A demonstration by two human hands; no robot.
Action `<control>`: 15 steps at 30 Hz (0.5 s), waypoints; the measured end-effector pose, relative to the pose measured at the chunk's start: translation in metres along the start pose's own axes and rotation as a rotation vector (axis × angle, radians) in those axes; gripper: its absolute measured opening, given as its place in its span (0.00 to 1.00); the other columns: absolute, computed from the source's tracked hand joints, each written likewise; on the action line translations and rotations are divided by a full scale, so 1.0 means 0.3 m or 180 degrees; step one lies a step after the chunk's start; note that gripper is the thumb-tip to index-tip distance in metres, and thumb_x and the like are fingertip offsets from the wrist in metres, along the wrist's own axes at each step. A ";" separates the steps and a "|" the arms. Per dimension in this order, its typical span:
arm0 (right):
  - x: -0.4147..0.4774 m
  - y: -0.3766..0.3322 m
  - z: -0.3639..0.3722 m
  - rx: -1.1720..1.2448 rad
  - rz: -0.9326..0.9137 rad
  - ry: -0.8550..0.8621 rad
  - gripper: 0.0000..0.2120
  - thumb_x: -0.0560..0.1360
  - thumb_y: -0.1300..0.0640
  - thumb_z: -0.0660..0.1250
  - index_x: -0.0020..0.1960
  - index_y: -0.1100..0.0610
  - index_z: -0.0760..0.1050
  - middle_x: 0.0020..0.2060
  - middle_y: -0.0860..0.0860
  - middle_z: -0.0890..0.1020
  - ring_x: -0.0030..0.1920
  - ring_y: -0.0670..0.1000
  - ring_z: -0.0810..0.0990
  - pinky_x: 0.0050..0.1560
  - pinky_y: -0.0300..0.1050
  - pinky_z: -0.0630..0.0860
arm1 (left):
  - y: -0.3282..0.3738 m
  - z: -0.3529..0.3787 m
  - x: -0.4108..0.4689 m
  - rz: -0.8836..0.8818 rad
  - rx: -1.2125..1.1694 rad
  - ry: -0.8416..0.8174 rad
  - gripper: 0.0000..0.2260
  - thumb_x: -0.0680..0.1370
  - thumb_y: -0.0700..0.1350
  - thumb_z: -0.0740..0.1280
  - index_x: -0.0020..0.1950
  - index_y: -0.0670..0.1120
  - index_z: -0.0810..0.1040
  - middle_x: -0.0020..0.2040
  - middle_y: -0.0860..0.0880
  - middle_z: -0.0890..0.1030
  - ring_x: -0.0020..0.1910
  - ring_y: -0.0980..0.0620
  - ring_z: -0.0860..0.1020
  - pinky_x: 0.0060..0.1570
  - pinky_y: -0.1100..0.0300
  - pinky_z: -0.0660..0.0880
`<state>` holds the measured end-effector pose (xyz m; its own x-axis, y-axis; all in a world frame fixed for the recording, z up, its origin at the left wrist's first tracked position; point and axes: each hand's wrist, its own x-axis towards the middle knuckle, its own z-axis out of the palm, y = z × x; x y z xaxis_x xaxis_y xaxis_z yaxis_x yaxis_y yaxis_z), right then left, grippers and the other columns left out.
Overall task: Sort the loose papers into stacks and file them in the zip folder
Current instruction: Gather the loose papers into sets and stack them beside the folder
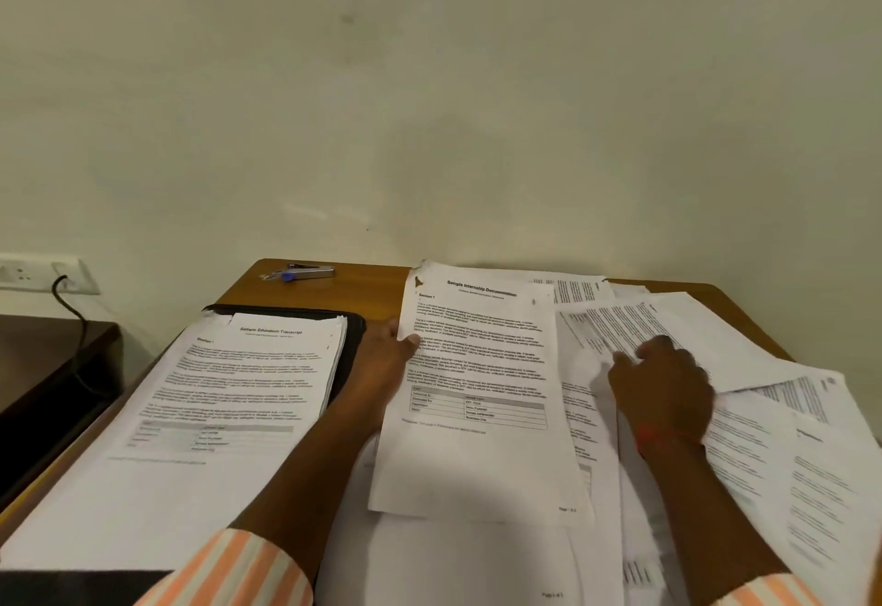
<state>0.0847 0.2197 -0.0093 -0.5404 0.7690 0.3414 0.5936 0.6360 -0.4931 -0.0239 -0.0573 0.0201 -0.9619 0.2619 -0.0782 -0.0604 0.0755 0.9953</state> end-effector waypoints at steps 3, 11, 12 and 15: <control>0.014 0.043 0.001 -0.0451 0.0657 -0.0310 0.37 0.75 0.39 0.68 0.71 0.65 0.65 0.63 0.68 0.71 0.61 0.69 0.73 0.62 0.60 0.70 | -0.007 0.000 -0.001 -0.0030 -0.0007 0.0031 0.10 0.84 0.38 0.63 0.49 0.54 0.76 0.44 0.58 0.81 0.36 0.61 0.81 0.26 0.69 0.74; 0.037 0.053 0.018 -0.0317 0.0804 -0.0365 0.46 0.71 0.42 0.75 0.75 0.67 0.57 0.68 0.69 0.63 0.64 0.72 0.68 0.62 0.62 0.71 | -0.011 0.003 0.002 -0.0135 0.0179 0.0159 0.10 0.84 0.39 0.62 0.49 0.53 0.74 0.44 0.57 0.80 0.39 0.58 0.80 0.29 0.66 0.73; 0.039 0.054 0.015 -0.0311 0.0827 -0.0330 0.46 0.71 0.43 0.75 0.75 0.67 0.57 0.69 0.69 0.63 0.65 0.72 0.67 0.62 0.62 0.71 | -0.012 0.003 0.003 -0.0146 0.0181 0.0168 0.09 0.84 0.39 0.62 0.50 0.52 0.74 0.44 0.57 0.80 0.39 0.58 0.80 0.29 0.66 0.73; 0.048 0.061 0.016 -0.0226 0.0886 -0.0358 0.45 0.72 0.45 0.76 0.74 0.68 0.57 0.70 0.70 0.61 0.65 0.72 0.66 0.62 0.62 0.72 | -0.016 0.003 0.008 -0.0176 0.0212 0.0199 0.06 0.84 0.39 0.62 0.53 0.50 0.74 0.43 0.57 0.79 0.38 0.58 0.80 0.28 0.67 0.73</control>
<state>0.0849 0.2420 -0.0172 -0.4115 0.9049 0.1083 0.7661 0.4078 -0.4968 -0.0258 -0.0561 0.0150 -0.9725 0.1953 -0.1272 -0.0981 0.1524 0.9834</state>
